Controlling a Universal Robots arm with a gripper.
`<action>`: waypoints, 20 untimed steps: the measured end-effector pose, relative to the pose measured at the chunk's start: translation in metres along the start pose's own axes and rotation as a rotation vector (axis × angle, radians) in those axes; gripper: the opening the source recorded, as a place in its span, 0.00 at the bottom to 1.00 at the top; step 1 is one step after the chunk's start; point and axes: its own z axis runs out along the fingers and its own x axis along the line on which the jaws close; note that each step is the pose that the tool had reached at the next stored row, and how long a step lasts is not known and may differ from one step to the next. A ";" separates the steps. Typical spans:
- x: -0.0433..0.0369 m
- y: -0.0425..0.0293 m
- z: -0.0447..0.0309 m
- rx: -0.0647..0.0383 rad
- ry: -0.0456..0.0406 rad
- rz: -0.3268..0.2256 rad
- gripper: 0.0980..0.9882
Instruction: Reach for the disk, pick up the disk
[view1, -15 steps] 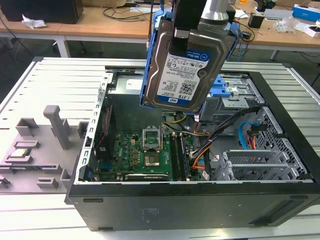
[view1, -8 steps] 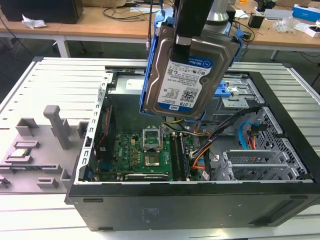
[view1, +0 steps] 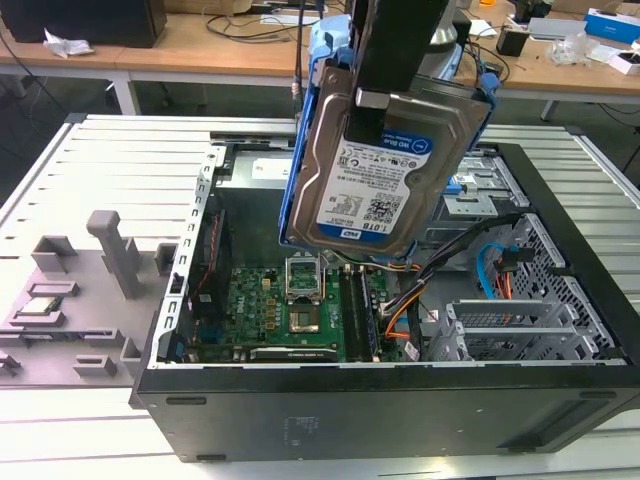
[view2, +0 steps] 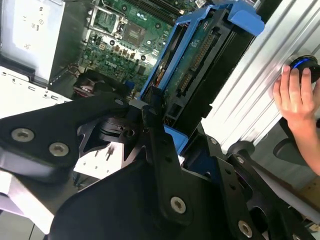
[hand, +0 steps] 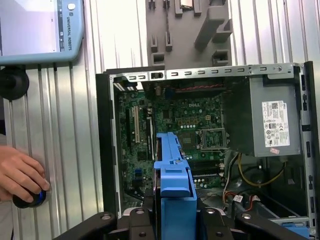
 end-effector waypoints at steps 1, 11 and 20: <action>0.0034 -0.0003 0.0001 0.000 0.0000 0.000 0.31; 0.0265 -0.0023 0.0006 0.000 0.0000 0.000 0.31; 0.0454 -0.0040 0.0010 0.000 0.0000 0.000 0.31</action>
